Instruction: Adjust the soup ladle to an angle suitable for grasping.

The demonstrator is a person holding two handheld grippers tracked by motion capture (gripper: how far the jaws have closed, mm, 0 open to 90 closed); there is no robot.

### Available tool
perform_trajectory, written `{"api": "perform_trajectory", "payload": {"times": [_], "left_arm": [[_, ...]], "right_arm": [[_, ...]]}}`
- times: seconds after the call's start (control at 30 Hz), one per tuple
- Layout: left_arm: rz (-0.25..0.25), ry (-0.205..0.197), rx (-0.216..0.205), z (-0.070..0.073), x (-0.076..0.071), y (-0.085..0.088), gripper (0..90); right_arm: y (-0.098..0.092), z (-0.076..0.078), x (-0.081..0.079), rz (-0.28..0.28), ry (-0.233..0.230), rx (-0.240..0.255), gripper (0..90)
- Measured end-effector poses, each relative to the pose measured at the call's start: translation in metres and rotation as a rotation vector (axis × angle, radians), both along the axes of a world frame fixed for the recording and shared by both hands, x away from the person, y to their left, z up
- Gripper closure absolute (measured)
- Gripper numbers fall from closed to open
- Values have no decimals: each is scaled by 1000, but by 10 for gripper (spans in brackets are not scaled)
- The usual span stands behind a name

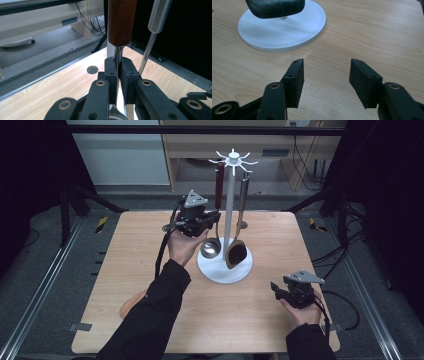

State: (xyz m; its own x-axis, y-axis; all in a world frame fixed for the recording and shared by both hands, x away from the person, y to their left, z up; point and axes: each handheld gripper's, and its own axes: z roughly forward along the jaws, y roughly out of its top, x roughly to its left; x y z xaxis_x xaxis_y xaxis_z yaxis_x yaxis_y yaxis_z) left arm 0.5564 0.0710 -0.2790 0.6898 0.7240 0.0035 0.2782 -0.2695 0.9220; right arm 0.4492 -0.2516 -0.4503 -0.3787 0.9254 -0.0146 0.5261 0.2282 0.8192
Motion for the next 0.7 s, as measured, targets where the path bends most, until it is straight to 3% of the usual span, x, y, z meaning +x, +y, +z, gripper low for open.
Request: {"api": "perform_trajectory", "payload": {"times": [0.4, 0.7], "left_arm": [[41, -39, 0, -4, 3, -1, 839], [30, -34, -30, -8, 5, -6, 827]], "right_arm": [[0, 0, 0, 3, -6, -2, 458], [-1, 0, 1, 3, -11, -5, 457]]}}
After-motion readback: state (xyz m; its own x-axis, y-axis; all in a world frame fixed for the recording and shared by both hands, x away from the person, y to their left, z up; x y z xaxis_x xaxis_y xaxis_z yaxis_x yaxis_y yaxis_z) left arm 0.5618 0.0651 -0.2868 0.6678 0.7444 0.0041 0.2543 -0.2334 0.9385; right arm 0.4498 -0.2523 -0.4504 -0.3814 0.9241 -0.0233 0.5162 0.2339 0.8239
